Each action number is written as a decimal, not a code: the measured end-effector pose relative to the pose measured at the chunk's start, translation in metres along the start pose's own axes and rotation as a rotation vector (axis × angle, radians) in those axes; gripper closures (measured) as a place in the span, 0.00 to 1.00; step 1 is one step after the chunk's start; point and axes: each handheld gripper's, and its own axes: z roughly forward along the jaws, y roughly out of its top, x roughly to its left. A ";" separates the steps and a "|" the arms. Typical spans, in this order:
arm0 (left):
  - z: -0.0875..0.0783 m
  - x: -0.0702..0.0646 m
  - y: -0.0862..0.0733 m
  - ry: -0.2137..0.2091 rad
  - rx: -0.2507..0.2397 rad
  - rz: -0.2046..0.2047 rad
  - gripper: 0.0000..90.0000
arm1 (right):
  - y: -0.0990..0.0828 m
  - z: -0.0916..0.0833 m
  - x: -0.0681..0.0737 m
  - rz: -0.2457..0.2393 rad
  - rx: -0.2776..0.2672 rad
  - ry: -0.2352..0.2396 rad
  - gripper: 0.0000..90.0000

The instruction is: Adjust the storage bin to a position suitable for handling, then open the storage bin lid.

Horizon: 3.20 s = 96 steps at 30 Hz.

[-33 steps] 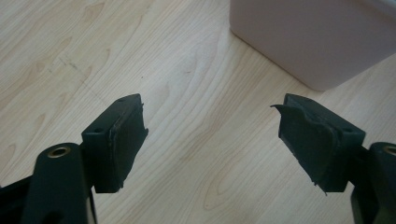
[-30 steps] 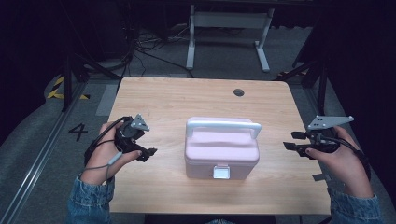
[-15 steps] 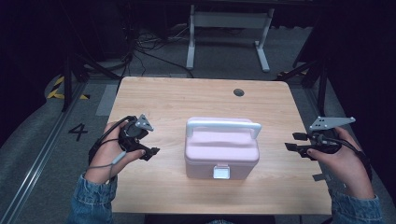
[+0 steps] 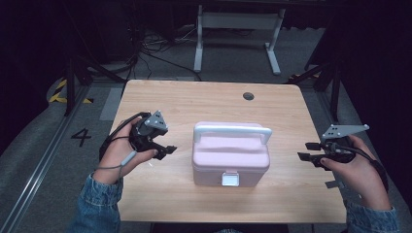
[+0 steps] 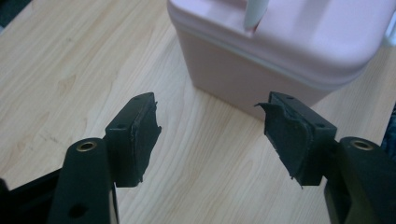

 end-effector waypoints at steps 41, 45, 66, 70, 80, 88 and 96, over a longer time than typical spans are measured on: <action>0.058 -0.015 0.078 -0.104 -0.143 0.149 0.75 | -0.002 0.005 0.007 -0.005 0.027 0.009 0.52; 0.054 -0.018 0.080 -0.079 -0.137 0.162 0.83 | -0.002 0.006 0.007 -0.003 0.032 0.009 0.52; 0.036 -0.007 0.092 -0.110 -0.187 0.120 0.80 | -0.001 0.006 0.009 0.010 0.025 0.028 0.55; 0.035 -0.004 0.094 -0.116 -0.188 0.113 0.79 | -0.001 0.006 0.009 0.009 0.023 0.030 0.55; 0.035 0.010 0.098 -0.099 -0.211 0.028 0.77 | -0.002 0.005 0.010 0.015 0.016 0.032 0.54; 0.038 0.021 0.101 -0.081 -0.249 -0.061 0.78 | -0.005 -0.003 0.013 0.016 -0.015 0.024 0.55; 0.040 0.029 0.103 -0.087 -0.253 -0.088 0.78 | -0.001 -0.008 0.021 -0.003 -0.060 0.055 0.56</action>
